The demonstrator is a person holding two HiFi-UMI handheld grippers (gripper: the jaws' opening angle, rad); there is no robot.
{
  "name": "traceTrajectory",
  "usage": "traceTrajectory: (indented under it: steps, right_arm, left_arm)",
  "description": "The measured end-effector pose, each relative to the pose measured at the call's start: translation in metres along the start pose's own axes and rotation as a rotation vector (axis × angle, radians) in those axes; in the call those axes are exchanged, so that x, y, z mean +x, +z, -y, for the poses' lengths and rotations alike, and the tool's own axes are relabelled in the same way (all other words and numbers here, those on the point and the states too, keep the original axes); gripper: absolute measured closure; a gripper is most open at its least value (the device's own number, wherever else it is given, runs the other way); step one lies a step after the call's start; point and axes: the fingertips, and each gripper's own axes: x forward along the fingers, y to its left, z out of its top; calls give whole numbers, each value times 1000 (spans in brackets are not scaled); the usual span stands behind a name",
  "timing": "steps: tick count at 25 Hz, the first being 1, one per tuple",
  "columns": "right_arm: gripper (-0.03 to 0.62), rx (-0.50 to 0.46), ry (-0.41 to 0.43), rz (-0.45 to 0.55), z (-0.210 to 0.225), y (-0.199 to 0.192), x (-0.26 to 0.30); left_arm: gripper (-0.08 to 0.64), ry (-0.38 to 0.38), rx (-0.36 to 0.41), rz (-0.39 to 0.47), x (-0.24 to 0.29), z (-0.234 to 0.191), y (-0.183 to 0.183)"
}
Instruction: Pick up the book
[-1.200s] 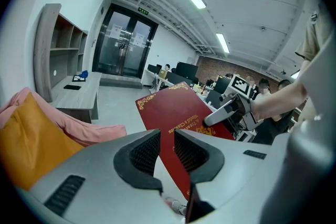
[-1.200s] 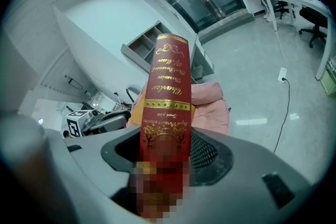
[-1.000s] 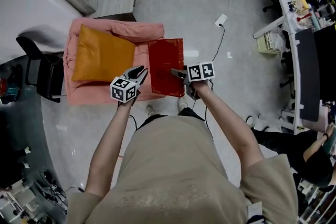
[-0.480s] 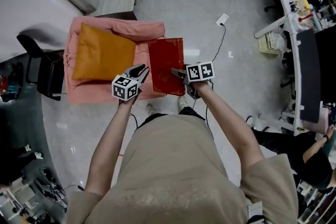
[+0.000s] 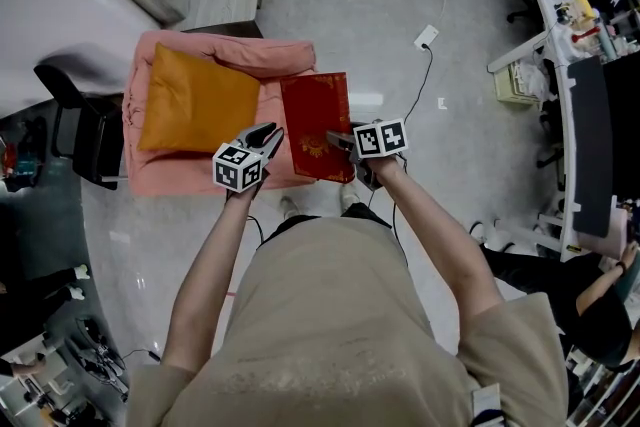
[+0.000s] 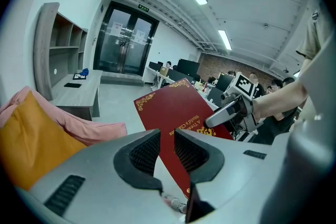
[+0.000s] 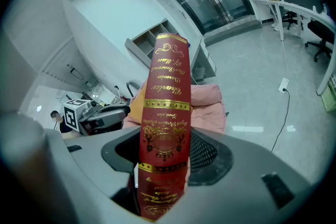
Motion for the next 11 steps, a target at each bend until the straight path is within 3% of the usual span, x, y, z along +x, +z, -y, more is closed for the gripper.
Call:
traceTrajectory:
  steps: [11]
  right_arm:
    - [345, 1, 2, -5, 22, -9, -17]
  left_arm:
    - [488, 21, -7, -15, 9, 15, -7]
